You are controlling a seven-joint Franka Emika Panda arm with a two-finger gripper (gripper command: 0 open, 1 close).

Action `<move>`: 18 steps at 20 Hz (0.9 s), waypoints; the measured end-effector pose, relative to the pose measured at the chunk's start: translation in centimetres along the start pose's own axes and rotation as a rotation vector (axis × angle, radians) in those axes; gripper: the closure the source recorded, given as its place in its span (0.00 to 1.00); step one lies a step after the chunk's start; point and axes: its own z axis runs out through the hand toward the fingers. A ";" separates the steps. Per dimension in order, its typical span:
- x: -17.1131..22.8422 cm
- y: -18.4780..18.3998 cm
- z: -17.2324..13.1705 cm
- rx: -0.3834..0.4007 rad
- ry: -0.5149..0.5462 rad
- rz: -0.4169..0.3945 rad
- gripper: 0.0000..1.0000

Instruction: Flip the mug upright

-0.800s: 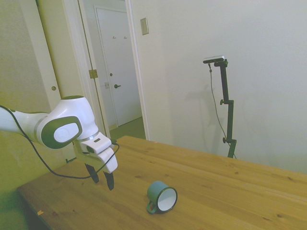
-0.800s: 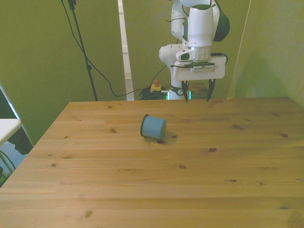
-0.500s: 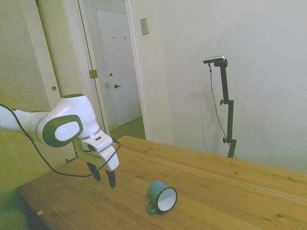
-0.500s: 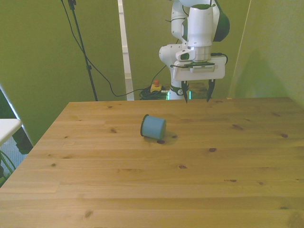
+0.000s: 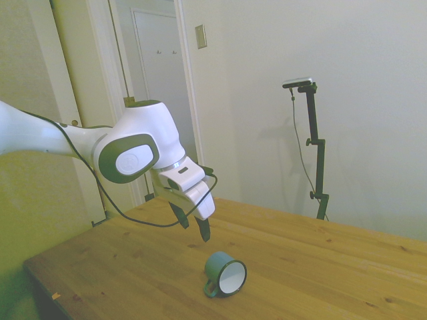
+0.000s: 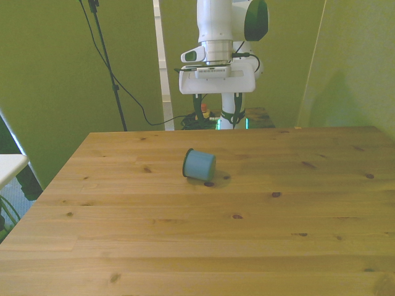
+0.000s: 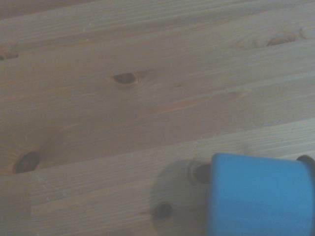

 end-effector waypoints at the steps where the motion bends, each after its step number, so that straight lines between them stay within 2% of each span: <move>1: 0.1 0.0 0.0 -0.001 0.000 0.001 0.00; 4: 1.5 1.3 0.7 0.005 -0.014 0.012 0.00; 11: 7.3 7.4 0.2 0.098 -0.039 0.065 0.00; 13: 8.2 7.5 0.9 0.091 -0.045 0.070 0.00; 18: 10.7 8.7 2.6 0.145 -0.100 0.087 0.00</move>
